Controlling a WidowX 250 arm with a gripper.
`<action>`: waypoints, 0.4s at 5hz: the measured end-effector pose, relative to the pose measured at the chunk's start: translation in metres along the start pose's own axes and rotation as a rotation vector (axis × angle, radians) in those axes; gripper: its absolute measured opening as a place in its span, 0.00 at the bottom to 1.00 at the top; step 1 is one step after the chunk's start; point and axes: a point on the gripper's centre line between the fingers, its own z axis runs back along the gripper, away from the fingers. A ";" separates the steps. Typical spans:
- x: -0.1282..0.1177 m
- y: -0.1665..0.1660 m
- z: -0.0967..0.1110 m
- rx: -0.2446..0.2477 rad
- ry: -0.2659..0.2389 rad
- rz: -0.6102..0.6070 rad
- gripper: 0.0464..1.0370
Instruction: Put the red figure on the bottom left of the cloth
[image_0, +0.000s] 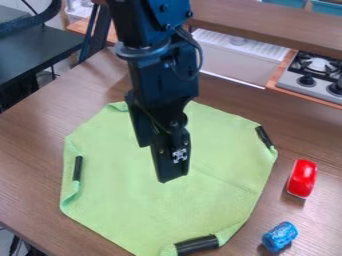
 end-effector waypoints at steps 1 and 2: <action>-0.001 0.001 -0.005 -0.004 0.013 0.008 0.96; 0.012 -0.001 -0.025 0.035 0.021 0.022 0.96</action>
